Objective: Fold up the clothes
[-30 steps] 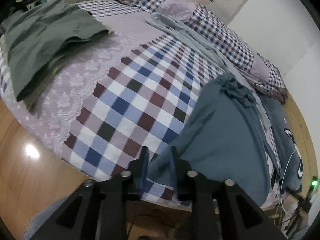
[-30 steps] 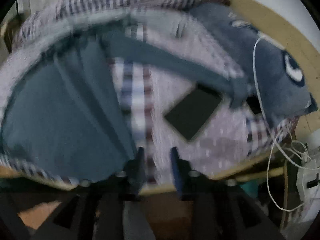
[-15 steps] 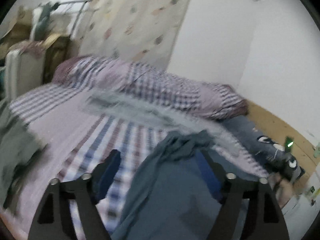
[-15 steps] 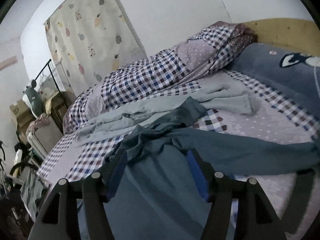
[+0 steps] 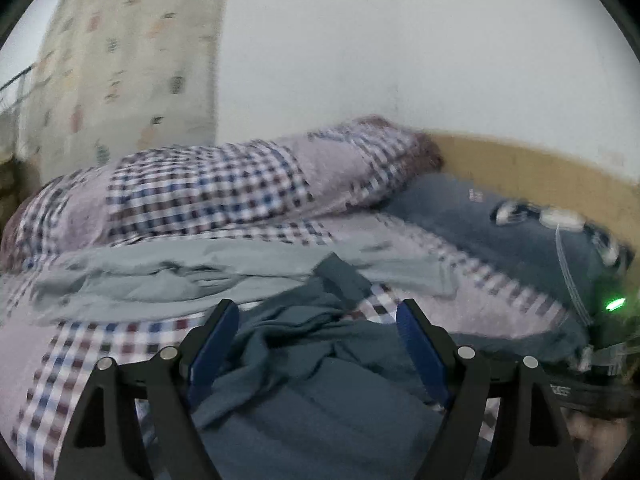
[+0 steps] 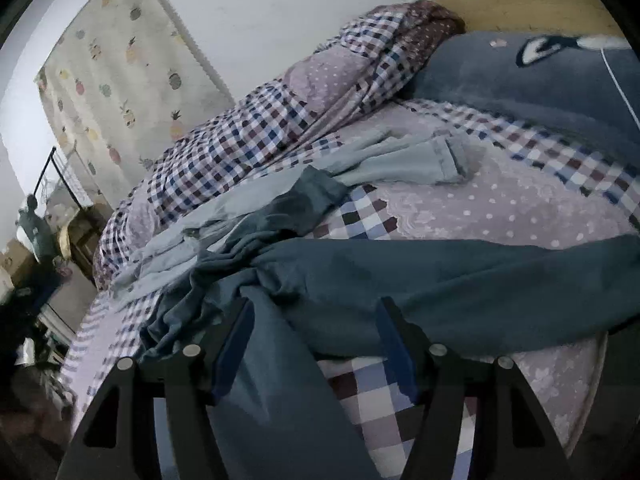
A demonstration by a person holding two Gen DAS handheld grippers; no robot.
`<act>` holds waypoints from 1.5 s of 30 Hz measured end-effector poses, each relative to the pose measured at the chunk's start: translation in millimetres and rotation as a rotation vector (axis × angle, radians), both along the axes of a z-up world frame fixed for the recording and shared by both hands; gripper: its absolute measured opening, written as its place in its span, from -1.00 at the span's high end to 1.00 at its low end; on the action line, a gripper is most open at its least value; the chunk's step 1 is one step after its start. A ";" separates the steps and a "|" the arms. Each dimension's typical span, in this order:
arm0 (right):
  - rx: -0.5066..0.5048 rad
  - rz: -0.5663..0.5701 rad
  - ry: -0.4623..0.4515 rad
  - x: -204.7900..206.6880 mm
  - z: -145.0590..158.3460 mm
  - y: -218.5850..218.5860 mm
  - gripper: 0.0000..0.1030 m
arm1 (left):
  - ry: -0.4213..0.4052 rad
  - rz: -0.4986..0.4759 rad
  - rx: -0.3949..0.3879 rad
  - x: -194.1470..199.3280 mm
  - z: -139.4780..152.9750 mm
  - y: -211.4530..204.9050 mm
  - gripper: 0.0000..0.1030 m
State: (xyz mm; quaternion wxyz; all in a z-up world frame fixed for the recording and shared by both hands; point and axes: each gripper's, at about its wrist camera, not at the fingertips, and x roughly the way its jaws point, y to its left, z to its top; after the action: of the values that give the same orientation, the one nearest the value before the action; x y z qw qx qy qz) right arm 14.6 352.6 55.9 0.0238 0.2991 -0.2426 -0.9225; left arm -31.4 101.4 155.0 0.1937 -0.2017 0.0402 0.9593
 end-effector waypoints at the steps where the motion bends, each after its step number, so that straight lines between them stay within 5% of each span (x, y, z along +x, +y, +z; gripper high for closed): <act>1: -0.009 -0.002 -0.003 -1.6 -1.3 2.7 -0.29 | -0.005 -0.008 -0.044 -11.9 -5.9 16.8 -0.64; 10: -0.118 0.004 -0.002 -3.1 -4.9 15.3 -0.29 | -0.059 -0.034 -0.520 -108.2 -81.0 142.5 -0.64; 13: -0.146 -0.001 -0.008 -0.8 -7.1 23.0 -0.29 | -0.093 -0.031 -0.614 -136.2 -108.2 162.0 -0.48; 16: -0.174 -0.009 -0.014 2.1 -9.4 31.3 -0.29 | -0.145 0.006 -0.658 -162.2 -126.2 166.5 0.21; 18: -0.192 -0.012 -0.015 3.4 -11.1 36.1 -0.29 | -0.182 0.015 -0.653 -176.8 -131.9 161.8 0.85; 24: -0.192 0.012 -0.031 1.1 -13.8 33.8 -0.29 | -0.189 0.052 -0.396 -188.8 -88.7 115.9 0.92; 31: -0.168 0.053 -0.041 -5.5 -14.3 15.0 -0.29 | -0.175 0.190 -0.059 -214.2 -5.7 7.3 0.92; 39: -0.125 0.106 -0.064 -17.8 -19.4 -12.5 -0.29 | -0.123 0.418 0.140 -239.2 63.3 -154.8 0.93; 45: -0.093 0.134 -0.086 -23.8 -25.7 -26.6 -0.29 | -0.081 0.614 0.192 -239.0 95.3 -284.9 0.93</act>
State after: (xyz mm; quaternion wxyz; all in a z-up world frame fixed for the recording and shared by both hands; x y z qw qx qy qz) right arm -9.2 326.0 30.2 0.0889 0.3526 -0.2652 -0.8930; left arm -270.4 -183.5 250.3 -0.0851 -0.2233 -0.1209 0.9635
